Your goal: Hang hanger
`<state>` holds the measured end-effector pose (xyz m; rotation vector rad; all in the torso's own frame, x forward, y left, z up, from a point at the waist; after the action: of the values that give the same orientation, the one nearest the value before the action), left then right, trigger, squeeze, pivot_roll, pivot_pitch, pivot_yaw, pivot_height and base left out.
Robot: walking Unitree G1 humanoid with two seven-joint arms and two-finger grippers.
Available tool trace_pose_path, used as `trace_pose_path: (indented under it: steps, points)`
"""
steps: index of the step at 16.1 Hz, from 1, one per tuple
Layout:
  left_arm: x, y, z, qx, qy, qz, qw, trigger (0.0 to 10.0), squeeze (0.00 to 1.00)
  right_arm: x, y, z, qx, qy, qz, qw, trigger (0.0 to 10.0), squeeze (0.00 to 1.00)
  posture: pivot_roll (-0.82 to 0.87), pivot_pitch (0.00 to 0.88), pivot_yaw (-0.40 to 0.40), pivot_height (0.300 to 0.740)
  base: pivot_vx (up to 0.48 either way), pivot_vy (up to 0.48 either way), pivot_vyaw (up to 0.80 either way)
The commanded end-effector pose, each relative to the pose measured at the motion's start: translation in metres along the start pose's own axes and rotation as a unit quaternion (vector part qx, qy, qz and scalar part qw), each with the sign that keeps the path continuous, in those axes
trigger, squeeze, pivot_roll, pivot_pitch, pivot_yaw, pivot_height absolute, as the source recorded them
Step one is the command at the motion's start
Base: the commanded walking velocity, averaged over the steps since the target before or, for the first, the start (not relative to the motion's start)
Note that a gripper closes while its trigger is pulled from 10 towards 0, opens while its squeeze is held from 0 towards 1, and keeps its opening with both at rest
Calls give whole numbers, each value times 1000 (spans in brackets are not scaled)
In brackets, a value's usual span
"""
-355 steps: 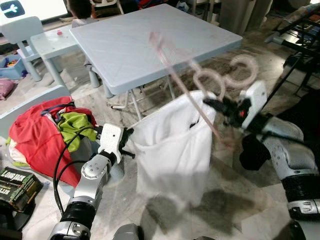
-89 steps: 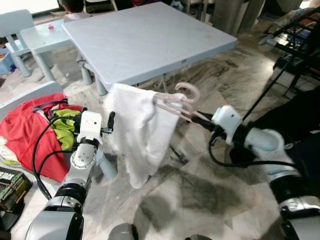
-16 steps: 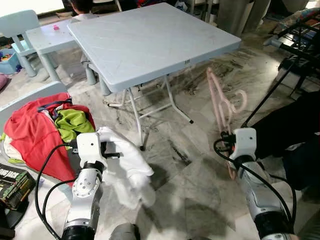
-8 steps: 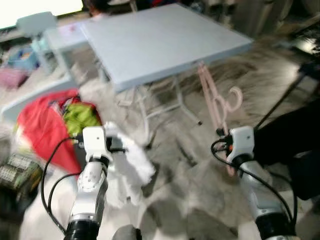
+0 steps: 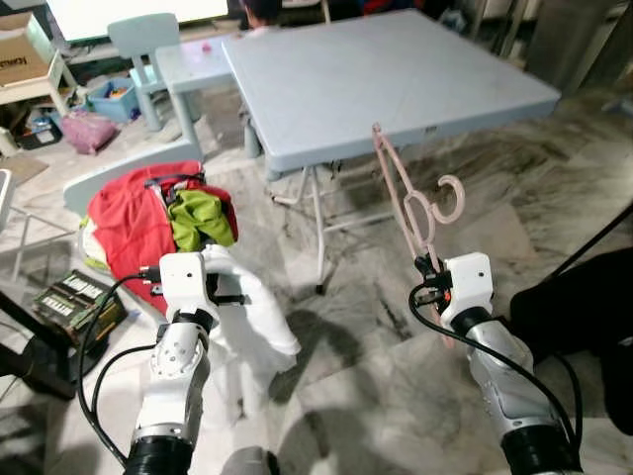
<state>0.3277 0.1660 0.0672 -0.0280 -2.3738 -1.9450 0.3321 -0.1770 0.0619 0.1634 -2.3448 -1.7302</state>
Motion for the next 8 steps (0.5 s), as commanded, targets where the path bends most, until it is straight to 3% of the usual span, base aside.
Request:
trace_pose_path:
  steps: [1, 8]
  points:
    - [-4, 15, 0, -2, -3, -27, 1000, 10000, 0, -3, 9, -1, 4, 0, -18, 1000, 10000, 0, -49, 0, 43, 740, 304, 0, 0]
    - [-4, 14, -2, 0, -6, -27, 1000, 10000, 0, -3, 11, 1, 7, 5, -20, 1000, 10000, 0, -53, 0, 40, 740, 351, 0, 0]
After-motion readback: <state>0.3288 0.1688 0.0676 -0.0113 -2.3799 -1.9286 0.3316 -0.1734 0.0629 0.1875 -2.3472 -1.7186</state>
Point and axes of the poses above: a point about 5 cm out from each wrist's last joint towards the gripper, its own x axis pointing back from the gripper into the wrist, its own y axis along the axis of the wrist's last joint, z = x × y, the point moved 5 cm from there along -x, pointing out of the wrist towards the gripper, and after that the axes turned 9 degrees about x, right-handed, at the moved point
